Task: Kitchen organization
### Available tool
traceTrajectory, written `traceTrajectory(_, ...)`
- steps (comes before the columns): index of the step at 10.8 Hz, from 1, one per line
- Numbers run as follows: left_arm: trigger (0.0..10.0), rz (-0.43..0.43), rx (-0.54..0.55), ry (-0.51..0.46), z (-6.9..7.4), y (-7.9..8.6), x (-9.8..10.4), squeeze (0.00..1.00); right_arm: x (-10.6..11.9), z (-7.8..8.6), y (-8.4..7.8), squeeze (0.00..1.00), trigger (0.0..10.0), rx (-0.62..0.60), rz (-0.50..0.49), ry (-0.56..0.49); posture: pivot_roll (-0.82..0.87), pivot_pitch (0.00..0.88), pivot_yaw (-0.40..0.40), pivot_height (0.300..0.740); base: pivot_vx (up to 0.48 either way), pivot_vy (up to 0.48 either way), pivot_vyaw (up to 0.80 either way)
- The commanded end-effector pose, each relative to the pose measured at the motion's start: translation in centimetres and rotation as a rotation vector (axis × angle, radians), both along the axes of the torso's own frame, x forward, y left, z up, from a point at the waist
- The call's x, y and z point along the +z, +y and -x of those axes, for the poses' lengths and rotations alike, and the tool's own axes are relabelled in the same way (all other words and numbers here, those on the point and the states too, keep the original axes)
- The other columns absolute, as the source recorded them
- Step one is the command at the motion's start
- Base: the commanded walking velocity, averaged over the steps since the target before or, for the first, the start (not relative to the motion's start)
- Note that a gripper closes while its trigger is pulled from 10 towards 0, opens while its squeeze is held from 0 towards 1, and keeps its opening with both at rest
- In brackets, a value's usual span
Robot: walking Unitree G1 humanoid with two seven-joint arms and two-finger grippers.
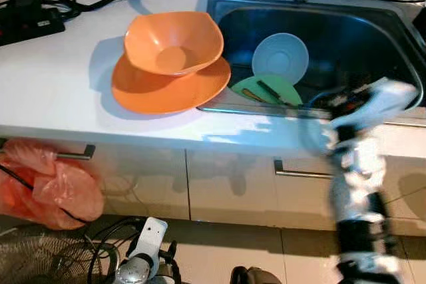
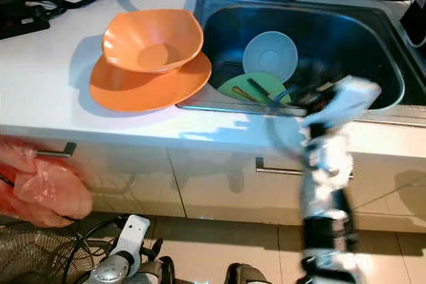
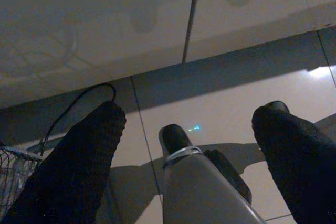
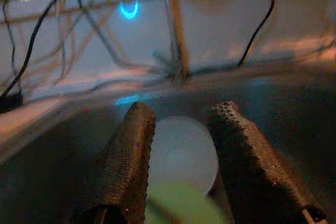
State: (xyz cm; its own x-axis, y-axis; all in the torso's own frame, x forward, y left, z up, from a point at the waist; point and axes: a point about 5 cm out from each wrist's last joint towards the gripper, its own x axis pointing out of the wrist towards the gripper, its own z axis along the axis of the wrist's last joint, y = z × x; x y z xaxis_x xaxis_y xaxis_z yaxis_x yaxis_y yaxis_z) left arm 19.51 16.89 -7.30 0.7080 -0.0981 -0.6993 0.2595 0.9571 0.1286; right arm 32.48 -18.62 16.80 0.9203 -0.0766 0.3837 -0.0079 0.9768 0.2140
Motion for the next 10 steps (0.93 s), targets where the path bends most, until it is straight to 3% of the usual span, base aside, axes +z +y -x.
traceTrajectory(1,10.0,-0.009,-0.002,0.029,0.7,0.1,-0.4,0.0,-0.4,0.2,0.3,0.0,10.0,0.012,0.004,0.007,0.09,0.173,-0.038,0.74,0.0,0.0,0.0)
traceTrajectory(3,10.0,-0.011,0.006,0.024,0.8,0.3,-0.4,0.0,-0.1,0.1,0.9,0.0,10.0,0.029,-0.007,-0.001,0.09,0.171,-0.037,0.74,0.0,0.0,0.0)
traceTrajectory(10,10.0,-0.028,0.055,-0.018,0.8,1.6,-0.1,0.0,0.1,0.0,0.4,0.0,10.0,0.012,-0.003,-0.01,0.09,0.147,-0.024,0.74,0.0,0.0,0.0)
